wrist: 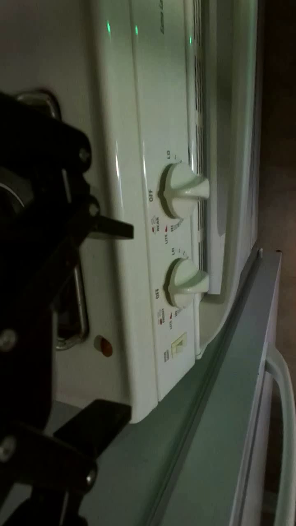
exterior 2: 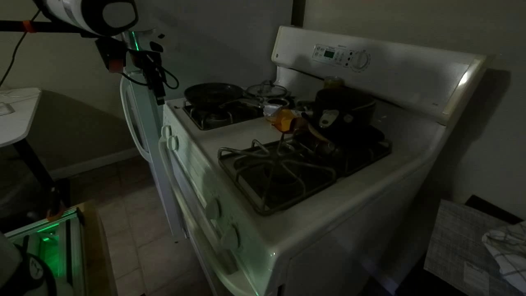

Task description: Put the objects on the stove top in the pan

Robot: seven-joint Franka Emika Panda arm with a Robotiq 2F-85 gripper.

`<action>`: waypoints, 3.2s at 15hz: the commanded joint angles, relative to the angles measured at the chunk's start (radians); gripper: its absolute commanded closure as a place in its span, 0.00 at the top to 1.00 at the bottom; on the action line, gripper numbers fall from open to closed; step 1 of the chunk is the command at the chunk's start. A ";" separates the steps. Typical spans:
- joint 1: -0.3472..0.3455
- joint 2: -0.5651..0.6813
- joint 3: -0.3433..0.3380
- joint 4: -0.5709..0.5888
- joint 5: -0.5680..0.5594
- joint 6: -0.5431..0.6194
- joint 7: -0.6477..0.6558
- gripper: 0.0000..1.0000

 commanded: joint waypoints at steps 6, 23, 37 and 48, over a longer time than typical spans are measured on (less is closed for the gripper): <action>0.034 0.153 0.011 0.053 -0.030 0.259 0.128 1.00; 0.079 0.297 -0.035 0.108 -0.092 0.386 0.055 1.00; 0.291 0.388 -0.260 0.190 -0.606 0.353 0.391 0.82; 0.408 0.435 -0.347 0.300 -0.779 0.132 0.530 0.55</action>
